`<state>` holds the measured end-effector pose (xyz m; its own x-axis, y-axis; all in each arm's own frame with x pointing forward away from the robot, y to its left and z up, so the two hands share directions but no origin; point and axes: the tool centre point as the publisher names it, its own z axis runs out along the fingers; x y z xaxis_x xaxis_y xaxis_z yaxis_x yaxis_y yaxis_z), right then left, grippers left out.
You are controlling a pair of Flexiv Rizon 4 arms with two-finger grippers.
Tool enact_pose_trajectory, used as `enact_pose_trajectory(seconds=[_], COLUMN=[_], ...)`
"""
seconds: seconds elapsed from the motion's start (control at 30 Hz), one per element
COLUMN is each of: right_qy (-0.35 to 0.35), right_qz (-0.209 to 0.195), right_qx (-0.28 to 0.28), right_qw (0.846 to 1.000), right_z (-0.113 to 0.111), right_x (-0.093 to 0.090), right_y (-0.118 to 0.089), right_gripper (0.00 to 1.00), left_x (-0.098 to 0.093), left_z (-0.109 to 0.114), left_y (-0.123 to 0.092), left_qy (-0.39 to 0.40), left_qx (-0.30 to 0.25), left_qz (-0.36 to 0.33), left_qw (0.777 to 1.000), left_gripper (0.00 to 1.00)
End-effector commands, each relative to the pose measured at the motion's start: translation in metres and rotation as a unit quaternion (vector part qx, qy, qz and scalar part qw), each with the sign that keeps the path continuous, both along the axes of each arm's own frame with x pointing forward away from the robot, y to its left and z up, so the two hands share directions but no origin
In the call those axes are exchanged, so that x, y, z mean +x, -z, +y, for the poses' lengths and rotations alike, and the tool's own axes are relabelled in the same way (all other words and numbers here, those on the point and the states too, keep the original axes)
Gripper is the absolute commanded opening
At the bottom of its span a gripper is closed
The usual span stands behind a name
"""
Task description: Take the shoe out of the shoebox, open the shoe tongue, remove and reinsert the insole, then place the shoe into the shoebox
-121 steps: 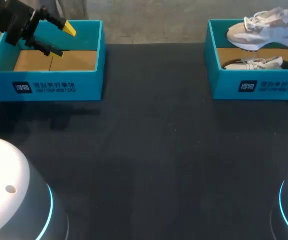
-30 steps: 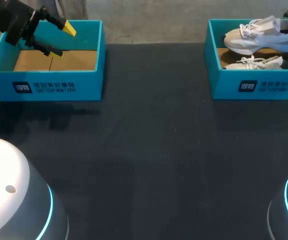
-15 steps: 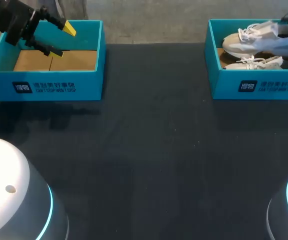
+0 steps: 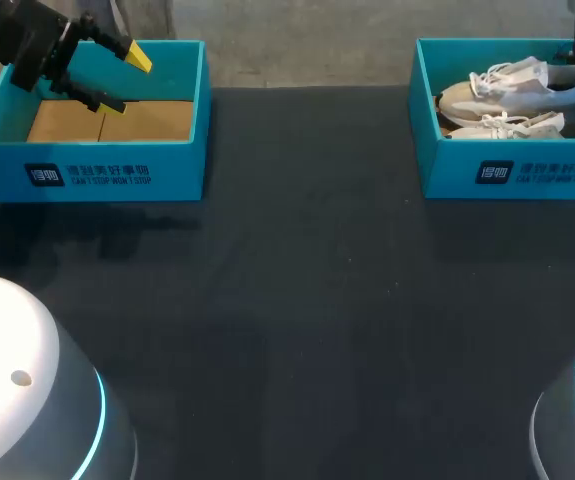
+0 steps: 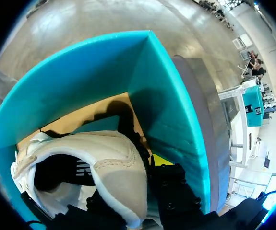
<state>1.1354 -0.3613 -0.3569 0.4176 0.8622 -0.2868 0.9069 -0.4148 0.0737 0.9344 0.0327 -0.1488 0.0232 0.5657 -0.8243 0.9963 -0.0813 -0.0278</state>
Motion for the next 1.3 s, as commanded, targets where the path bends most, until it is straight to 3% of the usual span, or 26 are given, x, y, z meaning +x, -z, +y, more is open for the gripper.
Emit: enact_pose_trajectory(seconds=[0.03, 0.5, 0.53, 0.7, 1.07, 1.3], right_qy=[0.002, 0.002, 0.001, 0.001, 0.005, 0.008], right_qz=[0.008, 0.009, 0.009, 0.011, -0.002, -0.010], right_qx=[0.003, 0.007, 0.008, 0.007, 0.003, 0.001], right_qw=[1.000, 1.000, 1.000, 1.000, 1.000, 1.000], right_z=[-0.001, -0.001, -0.001, 0.000, 0.001, 0.005], right_x=[0.008, 0.011, 0.010, 0.010, 0.010, 0.008], right_y=[0.006, 0.009, 0.010, 0.012, -0.001, -0.014], right_gripper=[0.00, 0.00, 0.11, 0.11, 0.37, 0.40], left_x=[0.000, 0.000, 0.000, 0.000, 0.000, 0.000], left_z=[0.000, 0.000, 0.000, 0.000, 0.000, 0.000], left_y=[0.000, 0.000, 0.000, 0.000, 0.000, 0.000], left_qy=[0.000, 0.000, 0.000, 0.000, 0.000, 0.000], left_qx=[0.002, 0.002, 0.002, 0.002, 0.002, 0.002], left_qz=[0.000, 0.000, 0.000, 0.000, 0.000, 0.000], left_qw=[1.000, 1.000, 1.000, 1.000, 1.000, 1.000], left_gripper=[1.00, 1.00, 1.00, 1.00, 1.00, 1.00])
